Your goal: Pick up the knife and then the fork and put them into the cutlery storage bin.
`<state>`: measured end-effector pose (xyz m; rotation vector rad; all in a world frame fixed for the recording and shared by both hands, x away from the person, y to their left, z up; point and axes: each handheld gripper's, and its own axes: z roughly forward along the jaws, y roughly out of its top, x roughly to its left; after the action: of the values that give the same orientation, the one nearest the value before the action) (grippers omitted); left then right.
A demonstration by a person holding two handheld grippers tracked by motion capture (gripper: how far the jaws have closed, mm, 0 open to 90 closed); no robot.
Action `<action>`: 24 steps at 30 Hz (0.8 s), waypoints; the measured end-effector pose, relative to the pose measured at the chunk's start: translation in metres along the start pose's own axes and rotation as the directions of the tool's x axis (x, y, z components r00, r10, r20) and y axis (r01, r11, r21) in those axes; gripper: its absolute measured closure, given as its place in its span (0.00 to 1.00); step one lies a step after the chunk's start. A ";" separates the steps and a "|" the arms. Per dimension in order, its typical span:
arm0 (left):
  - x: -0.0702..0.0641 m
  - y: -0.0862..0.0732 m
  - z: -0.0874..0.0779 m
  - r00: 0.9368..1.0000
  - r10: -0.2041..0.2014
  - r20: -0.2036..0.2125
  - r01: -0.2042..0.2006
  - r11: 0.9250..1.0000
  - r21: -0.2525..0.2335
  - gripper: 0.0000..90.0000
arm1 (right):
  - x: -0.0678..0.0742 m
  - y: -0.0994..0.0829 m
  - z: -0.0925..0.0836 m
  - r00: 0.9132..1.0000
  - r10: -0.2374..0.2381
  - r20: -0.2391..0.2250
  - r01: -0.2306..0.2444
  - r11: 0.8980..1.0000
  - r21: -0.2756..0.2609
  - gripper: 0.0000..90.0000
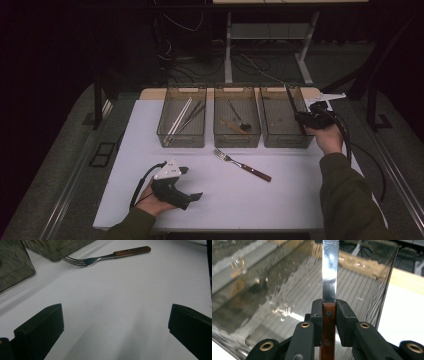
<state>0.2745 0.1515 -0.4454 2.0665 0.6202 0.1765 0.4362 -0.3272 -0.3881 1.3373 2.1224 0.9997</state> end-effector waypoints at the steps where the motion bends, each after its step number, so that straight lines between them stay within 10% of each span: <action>1: 0.000 0.000 0.000 1.000 -0.002 0.000 0.002 1.000 -0.001 0.00 | 0.000 -0.002 0.001 1.000 -0.003 0.004 0.003 1.000 0.009 0.86; 7: -0.001 0.000 0.001 1.000 -0.004 0.000 0.004 1.000 0.002 0.00 | 0.001 -0.006 0.003 1.000 -0.003 0.003 0.003 0.999 0.040 0.81; 15: 0.000 0.000 0.000 1.000 -0.002 0.000 0.002 1.000 -0.001 0.00 | 0.001 -0.001 -0.017 0.999 0.033 -0.025 -0.035 0.997 -0.075 0.58; 24: 0.000 0.000 0.000 1.000 -0.001 -0.002 0.001 1.000 0.001 0.00 | 0.017 -0.007 -0.037 0.985 0.037 -0.166 -0.055 0.993 -0.107 0.50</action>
<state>0.2743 0.1515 -0.4452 2.0674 0.6224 0.1782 0.3994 -0.3265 -0.3689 1.2951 2.1263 1.2674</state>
